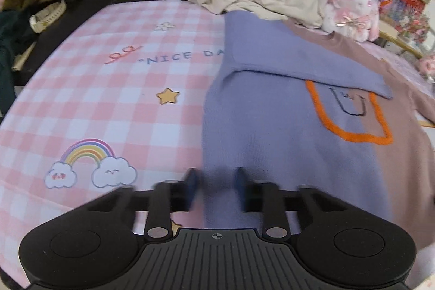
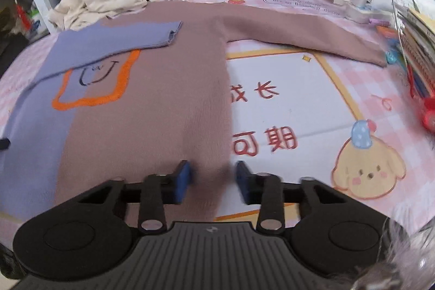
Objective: Fold clothes
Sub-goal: 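Open the left gripper and withdraw it from the folded sleeve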
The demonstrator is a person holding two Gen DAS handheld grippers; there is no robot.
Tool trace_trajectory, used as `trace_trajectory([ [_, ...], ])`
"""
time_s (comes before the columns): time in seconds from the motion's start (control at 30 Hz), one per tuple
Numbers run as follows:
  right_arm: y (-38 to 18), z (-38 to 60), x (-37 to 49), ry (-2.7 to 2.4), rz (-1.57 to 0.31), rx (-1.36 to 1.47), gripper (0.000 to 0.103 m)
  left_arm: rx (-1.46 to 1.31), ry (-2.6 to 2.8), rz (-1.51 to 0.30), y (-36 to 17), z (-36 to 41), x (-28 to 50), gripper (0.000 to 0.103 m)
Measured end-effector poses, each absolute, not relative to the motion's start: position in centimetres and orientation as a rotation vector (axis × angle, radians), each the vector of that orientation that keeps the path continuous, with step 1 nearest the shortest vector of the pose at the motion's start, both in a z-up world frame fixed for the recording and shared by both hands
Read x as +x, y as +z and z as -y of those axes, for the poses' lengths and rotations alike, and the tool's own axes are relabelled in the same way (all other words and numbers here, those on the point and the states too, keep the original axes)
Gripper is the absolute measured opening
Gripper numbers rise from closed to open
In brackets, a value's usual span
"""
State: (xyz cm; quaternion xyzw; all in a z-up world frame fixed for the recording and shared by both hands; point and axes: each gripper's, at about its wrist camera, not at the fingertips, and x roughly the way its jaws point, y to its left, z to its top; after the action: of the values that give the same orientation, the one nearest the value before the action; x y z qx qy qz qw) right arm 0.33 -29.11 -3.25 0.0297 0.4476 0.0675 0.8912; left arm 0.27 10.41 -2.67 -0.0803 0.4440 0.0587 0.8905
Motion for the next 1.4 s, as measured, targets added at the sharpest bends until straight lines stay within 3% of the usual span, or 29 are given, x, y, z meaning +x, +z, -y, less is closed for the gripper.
trace_trajectory([
  [0.03, -3.3, 28.7, 0.2, 0.137, -0.922, 0.061, 0.021, -0.169, 0.11, -0.92, -2.7, -10.6, 0.1, 0.005],
  [0.17, -3.3, 27.0, -0.3, 0.143, -0.905, 0.048, 0.016, -0.191, 0.103, -0.912, -2.5, -12.2, -0.6, 0.005],
  [0.6, -3.1, 20.4, -1.9, 0.238, -0.888, -0.036, 0.016, -0.179, 0.132, -0.911, -2.0, -16.8, -2.3, 0.006],
  [1.1, -3.4, 20.6, -3.3, 0.186, -0.89, 0.005, 0.016, -0.219, 0.102, -0.912, -2.0, -18.2, -3.0, 0.01],
  [1.17, -3.2, 20.9, -3.5, 0.176, -0.894, 0.024, 0.017, -0.217, 0.114, -0.918, -1.8, -18.2, -3.3, 0.017],
  [1.27, -2.7, 21.2, -4.2, 0.16, -0.879, 0.059, 0.027, -0.158, 0.124, -0.898, -1.0, -17.3, -4.0, 0.04],
  [1.33, -2.1, 21.6, -4.9, 0.142, -0.854, 0.076, 0.038, -0.095, 0.112, -0.853, -0.1, -16.2, -4.8, 0.069],
  [1.4, -1.5, 22.0, -5.5, 0.118, -0.831, 0.091, 0.041, -0.039, 0.092, -0.804, 0.7, -15.0, -5.4, 0.084],
])
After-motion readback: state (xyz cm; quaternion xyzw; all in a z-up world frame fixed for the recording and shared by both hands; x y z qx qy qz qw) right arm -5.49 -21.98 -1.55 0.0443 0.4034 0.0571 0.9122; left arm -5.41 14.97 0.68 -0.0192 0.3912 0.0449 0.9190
